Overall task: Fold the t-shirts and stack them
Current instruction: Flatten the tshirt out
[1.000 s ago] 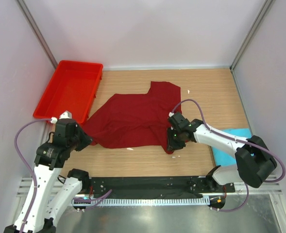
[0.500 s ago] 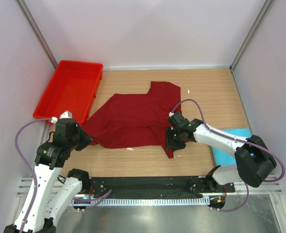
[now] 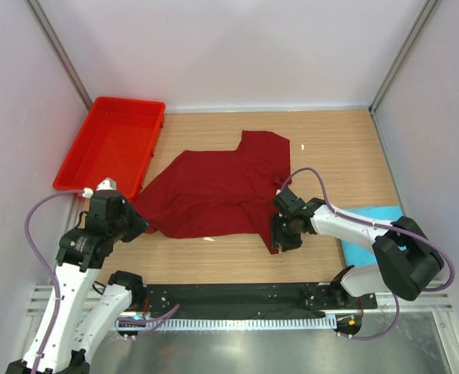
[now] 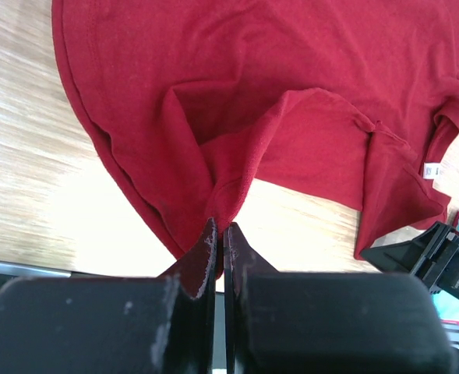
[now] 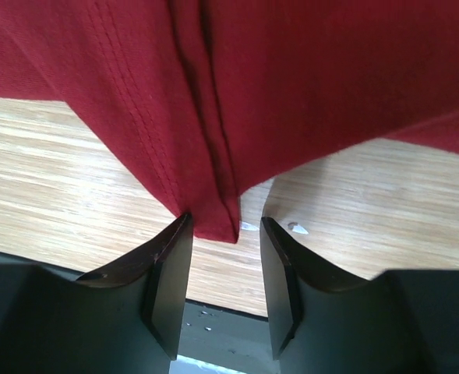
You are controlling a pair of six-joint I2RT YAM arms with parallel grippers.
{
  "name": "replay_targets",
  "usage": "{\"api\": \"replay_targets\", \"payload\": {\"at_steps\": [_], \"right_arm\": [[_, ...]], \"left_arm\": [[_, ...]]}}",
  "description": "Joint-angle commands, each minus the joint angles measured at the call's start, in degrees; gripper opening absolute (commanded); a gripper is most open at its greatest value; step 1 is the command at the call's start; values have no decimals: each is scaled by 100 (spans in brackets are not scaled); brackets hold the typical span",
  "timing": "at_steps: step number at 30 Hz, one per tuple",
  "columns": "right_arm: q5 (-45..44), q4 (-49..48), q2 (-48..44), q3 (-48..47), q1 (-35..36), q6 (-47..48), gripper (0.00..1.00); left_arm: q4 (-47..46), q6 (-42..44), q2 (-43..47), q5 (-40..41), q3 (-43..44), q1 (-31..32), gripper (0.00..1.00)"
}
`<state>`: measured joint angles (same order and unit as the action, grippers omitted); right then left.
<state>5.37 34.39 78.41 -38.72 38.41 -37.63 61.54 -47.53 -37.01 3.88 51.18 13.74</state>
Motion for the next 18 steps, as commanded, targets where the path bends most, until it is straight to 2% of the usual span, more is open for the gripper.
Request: {"api": "replay_targets", "payload": {"at_steps": [1,11,13,14,16,18], "right_arm": [[52,-301,78,-30,26,-87,45],[35,-548,324,5,202,-271,36],[-114,-539,298,40,202,-280,27],[-184,-495,280,31,202,-272,19],[-395,-399,184,-91,202,-263,13],[-913,-127,139,-258,202,-193,1]], "left_arm": [[-151,33,28,-63,-11,-29,0],[-125,15,72,-19,24,-29,0],[-116,15,98,-10,24,-29,0],[-107,-19,115,-1,24,-29,0],[-98,-37,142,-10,24,-29,0],[-81,-81,168,-19,67,-29,0]]}}
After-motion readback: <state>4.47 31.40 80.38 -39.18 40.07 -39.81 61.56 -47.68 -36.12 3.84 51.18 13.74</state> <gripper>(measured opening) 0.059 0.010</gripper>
